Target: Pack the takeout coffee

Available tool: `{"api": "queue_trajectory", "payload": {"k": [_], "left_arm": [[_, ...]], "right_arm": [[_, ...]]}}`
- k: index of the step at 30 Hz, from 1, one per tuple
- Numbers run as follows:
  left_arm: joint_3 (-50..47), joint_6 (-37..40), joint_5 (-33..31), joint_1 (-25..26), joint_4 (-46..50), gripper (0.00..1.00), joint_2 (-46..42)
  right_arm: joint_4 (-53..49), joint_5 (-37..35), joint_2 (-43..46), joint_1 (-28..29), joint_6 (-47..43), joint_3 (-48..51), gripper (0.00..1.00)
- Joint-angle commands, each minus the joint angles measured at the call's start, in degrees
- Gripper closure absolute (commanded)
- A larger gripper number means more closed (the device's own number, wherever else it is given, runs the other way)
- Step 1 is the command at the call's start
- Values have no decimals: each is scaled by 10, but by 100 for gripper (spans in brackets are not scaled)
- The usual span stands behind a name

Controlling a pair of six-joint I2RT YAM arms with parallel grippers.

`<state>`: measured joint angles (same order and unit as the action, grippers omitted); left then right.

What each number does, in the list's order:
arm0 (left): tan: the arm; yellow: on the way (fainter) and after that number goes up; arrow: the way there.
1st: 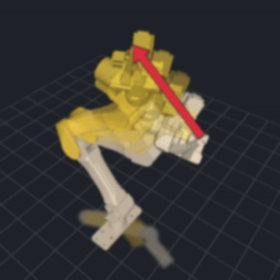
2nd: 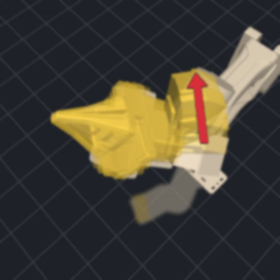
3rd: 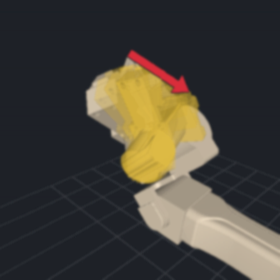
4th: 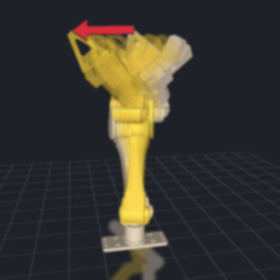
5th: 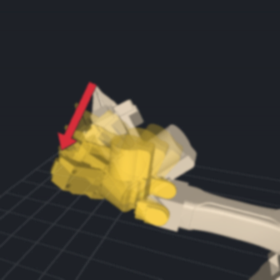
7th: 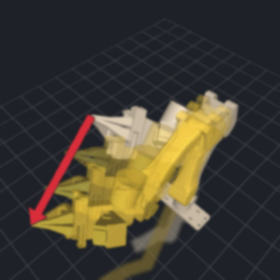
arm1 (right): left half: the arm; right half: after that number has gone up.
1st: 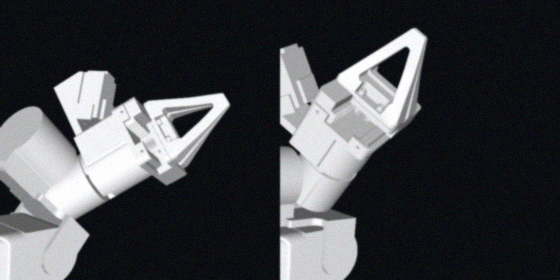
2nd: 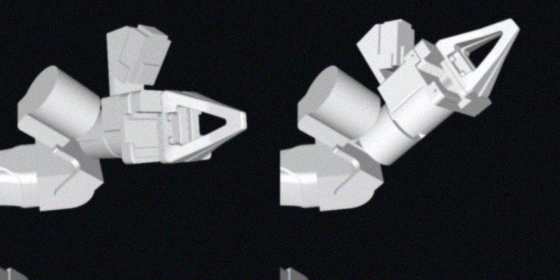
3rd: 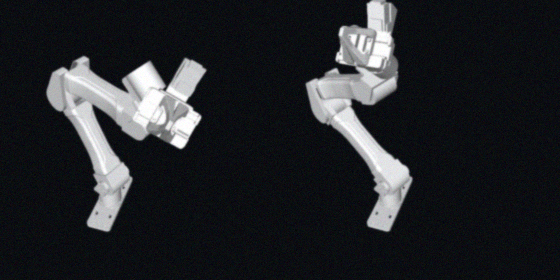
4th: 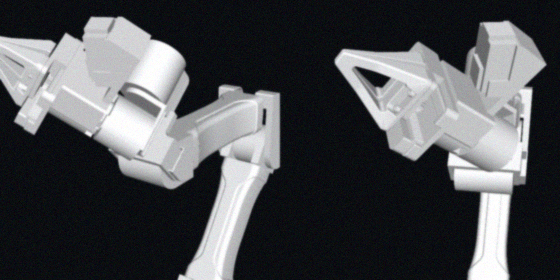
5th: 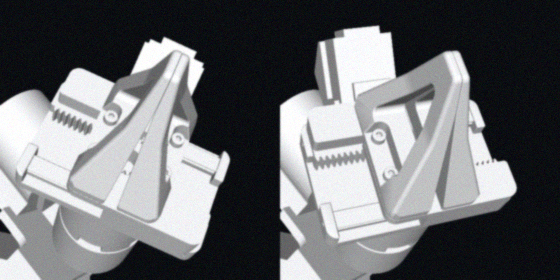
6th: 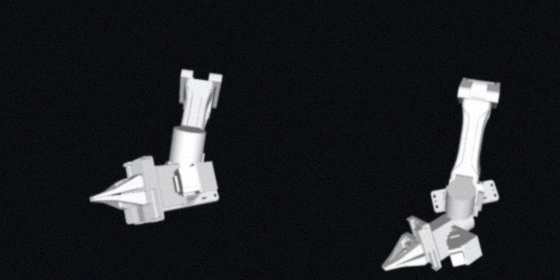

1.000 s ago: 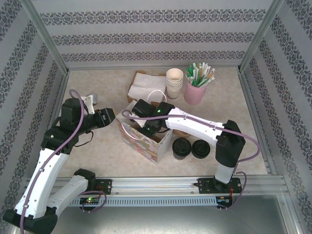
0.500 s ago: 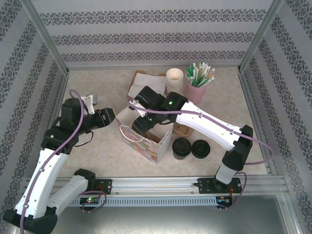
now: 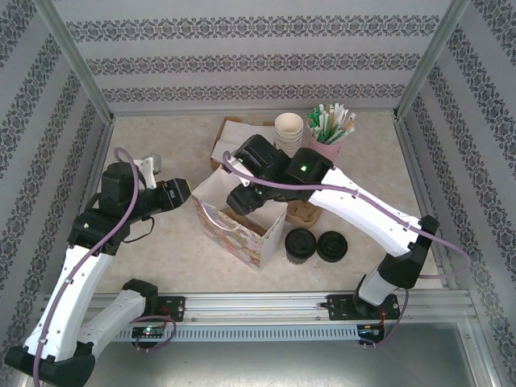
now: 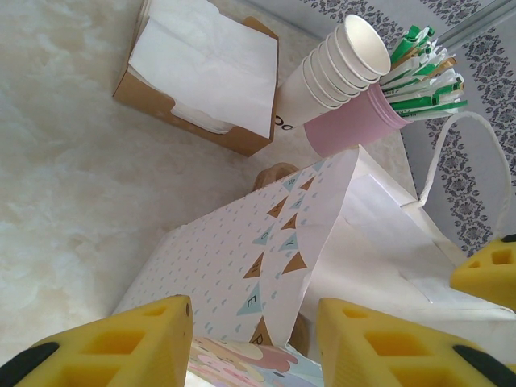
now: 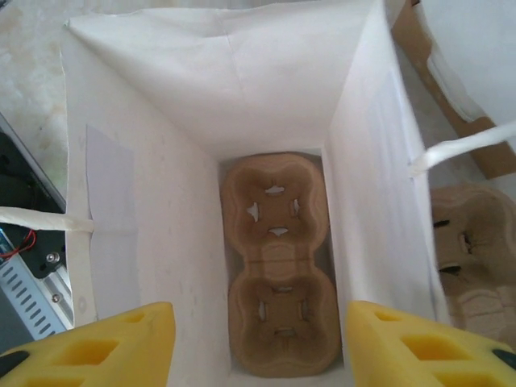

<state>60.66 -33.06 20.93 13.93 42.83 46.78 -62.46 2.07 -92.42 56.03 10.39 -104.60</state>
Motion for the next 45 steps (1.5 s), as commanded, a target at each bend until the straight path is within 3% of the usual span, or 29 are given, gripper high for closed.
{"api": "queue_trajectory", "payload": {"k": [1, 9, 17, 22, 31, 45], "left_arm": [[11, 2, 6, 6, 4, 55, 1], [17, 8, -4, 6, 2, 55, -2], [9, 10, -23, 7, -2, 54, -6], [6, 13, -28, 6, -5, 51, -7], [-8, 8, -33, 6, 0, 48, -25], [-18, 1, -39, 6, 13, 47, -37]], "right_arm": [[-9, -54, 49, 5, 7, -15, 44], [-30, -171, 174, -10, 18, 40, 43], [-129, -176, 289, -29, 124, 151, 39], [-115, -145, 355, -32, 193, 284, 33], [-1, -95, 384, -31, 212, 467, 25], [60, -117, 333, 2, 261, 514, 19]]}}
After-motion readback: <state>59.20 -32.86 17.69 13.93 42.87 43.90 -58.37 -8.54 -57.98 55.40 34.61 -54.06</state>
